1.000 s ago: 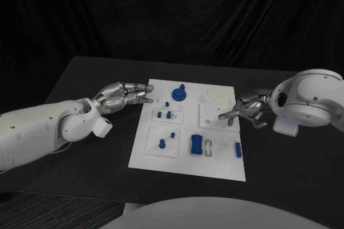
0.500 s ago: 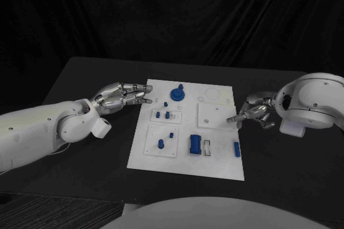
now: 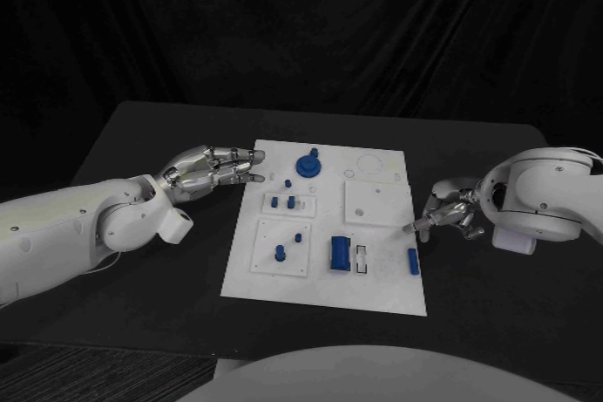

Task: Assemble the parts on the task board

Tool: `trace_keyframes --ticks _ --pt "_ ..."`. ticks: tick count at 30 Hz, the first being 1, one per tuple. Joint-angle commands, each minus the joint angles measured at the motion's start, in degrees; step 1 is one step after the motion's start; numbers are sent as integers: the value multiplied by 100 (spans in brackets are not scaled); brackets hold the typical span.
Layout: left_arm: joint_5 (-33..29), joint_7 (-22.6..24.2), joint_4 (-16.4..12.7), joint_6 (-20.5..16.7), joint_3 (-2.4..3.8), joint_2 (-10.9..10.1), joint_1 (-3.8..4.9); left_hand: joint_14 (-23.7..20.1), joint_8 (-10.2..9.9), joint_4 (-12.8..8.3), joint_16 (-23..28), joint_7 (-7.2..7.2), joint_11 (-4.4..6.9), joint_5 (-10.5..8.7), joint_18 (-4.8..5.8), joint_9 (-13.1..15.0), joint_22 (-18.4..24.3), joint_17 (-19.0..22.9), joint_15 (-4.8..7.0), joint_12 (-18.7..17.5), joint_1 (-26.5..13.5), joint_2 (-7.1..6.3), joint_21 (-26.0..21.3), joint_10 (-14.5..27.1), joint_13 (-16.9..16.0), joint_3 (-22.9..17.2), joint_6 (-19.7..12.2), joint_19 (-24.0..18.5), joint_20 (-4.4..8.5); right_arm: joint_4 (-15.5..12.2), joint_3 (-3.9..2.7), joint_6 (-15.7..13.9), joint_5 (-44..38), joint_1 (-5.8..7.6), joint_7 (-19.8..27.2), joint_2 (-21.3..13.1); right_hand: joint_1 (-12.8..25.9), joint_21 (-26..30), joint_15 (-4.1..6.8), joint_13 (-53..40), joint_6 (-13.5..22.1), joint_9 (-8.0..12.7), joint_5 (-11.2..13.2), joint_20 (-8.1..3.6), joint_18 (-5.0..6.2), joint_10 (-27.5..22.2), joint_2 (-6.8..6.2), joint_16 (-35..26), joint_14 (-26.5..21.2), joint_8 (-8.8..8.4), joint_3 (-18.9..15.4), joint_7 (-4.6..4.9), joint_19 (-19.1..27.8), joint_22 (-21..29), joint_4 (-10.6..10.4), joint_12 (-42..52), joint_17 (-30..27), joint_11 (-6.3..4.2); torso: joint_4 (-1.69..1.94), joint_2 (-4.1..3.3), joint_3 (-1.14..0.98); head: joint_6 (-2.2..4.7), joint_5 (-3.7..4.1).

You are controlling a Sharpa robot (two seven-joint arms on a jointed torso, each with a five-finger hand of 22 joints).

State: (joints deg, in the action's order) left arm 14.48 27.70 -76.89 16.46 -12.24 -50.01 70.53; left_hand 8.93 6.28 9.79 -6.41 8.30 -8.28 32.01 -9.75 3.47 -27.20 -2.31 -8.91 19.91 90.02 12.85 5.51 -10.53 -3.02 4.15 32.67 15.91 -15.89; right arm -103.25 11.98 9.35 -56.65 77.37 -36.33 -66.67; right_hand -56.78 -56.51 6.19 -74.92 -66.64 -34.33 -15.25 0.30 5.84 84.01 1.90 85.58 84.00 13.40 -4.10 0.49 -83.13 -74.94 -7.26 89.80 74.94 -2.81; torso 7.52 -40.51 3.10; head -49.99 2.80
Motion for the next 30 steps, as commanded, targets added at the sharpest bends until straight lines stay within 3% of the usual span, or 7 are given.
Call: trace_keyframes --ticks 1,23,30 --pt "-31 52 -8 45 5 5 -6 27 28 2 -34 7 9 37 -67 5 -1 -3 -14 29 28 -31 30 -50 -5 -27 37 37 -19 -27 -2 163 -279 -41 -109 -12 -36 -6 54 -1508 -51 13 15 -54 24 599 39 -1 390 -26 -2 3 5 -660 52 20 204 -59 -8 -2 0 -1 -1" --pt "-31 35 -10 63 5 8 -7 26 27 -8 -34 8 7 43 -67 3 -1 -2 -13 32 26 -33 33 -54 -4 -45 33 42 -19 -156 -1 191 -578 -353 -118 33 -75 86 49 -1508 23 127 34 -61 35 599 40 -19 380 -176 5 38 21 -638 112 20 143 -47 1 -10 -1 -1 16" --pt "-31 33 -17 68 5 1 -7 21 26 -9 -31 8 7 43 -67 3 5 -1 -13 27 26 -34 31 -52 -3 -47 31 38 -19 -154 -1 198 -673 -425 -119 74 -228 148 20 -1508 82 283 -60 -40 40 599 64 -27 374 -354 70 84 30 -622 263 20 109 -12 -7 -9 2 -1 15"
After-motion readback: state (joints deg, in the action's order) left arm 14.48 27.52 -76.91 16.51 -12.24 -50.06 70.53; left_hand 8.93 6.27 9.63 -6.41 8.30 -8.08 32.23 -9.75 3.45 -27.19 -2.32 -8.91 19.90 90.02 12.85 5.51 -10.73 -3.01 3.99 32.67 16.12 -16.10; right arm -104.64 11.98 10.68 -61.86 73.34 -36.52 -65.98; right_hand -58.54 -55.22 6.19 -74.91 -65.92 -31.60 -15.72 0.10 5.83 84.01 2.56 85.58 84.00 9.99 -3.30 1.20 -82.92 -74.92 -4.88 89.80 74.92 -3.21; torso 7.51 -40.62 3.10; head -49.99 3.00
